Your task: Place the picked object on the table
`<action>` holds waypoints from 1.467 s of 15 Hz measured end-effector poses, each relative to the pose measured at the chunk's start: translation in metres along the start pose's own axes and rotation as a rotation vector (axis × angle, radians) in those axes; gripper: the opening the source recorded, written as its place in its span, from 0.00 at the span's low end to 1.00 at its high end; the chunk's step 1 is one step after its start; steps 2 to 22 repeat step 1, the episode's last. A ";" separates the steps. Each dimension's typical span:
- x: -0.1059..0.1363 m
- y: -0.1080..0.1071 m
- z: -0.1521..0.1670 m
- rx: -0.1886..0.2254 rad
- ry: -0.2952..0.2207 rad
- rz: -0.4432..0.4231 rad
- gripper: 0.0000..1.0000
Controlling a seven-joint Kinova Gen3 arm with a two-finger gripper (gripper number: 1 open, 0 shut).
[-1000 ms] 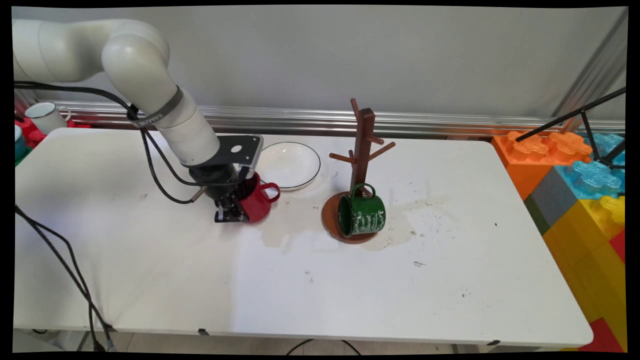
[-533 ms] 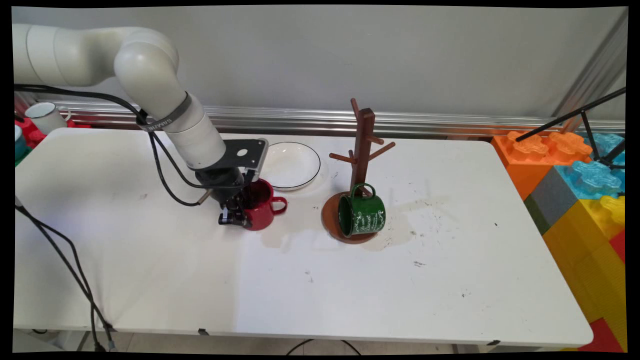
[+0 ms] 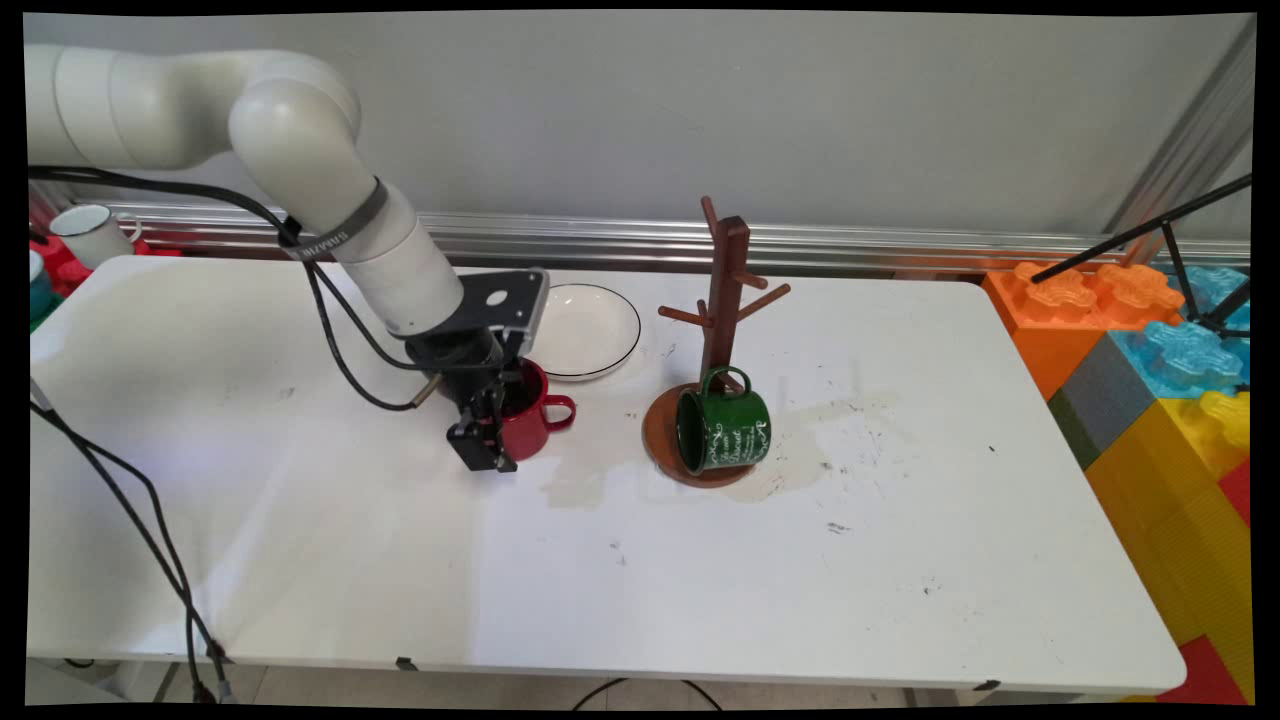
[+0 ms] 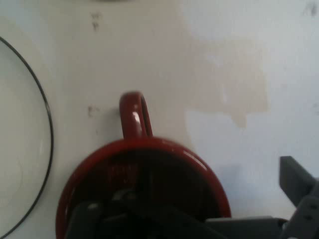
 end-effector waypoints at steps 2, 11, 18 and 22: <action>0.002 0.001 -0.005 0.003 0.019 -0.005 1.00; 0.002 0.001 -0.005 0.003 0.019 -0.005 1.00; 0.002 0.001 -0.005 0.003 0.019 -0.005 1.00; 0.002 0.001 -0.005 0.003 0.019 -0.005 1.00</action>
